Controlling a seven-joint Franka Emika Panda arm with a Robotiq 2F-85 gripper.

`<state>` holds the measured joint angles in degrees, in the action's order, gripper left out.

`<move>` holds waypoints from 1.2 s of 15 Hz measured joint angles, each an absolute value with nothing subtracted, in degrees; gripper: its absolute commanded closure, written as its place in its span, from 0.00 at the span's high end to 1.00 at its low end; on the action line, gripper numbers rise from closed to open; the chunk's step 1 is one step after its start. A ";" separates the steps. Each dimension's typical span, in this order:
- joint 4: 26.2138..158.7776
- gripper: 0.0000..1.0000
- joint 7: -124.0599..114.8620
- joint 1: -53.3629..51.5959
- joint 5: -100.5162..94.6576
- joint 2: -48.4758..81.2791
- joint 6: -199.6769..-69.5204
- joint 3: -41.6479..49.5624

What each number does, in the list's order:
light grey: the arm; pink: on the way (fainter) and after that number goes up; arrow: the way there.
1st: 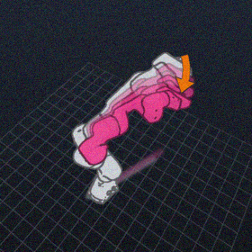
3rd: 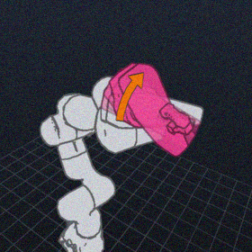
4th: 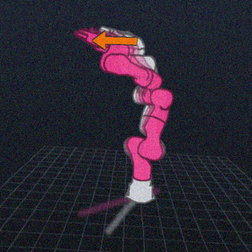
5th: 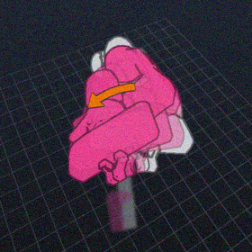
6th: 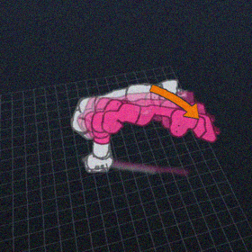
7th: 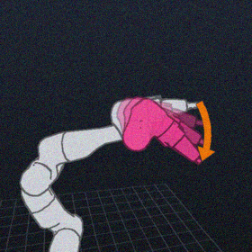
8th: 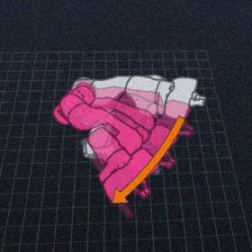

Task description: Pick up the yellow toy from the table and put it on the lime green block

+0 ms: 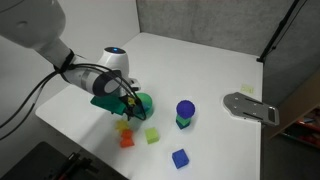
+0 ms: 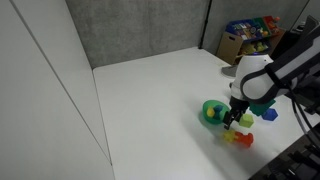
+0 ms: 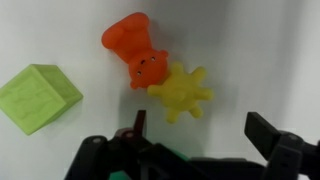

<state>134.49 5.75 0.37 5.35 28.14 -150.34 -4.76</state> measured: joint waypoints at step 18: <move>131.55 0.75 5.72 0.54 6.08 36.54 -151.28 -5.20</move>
<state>131.55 5.72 0.54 6.08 36.54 -151.28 -5.20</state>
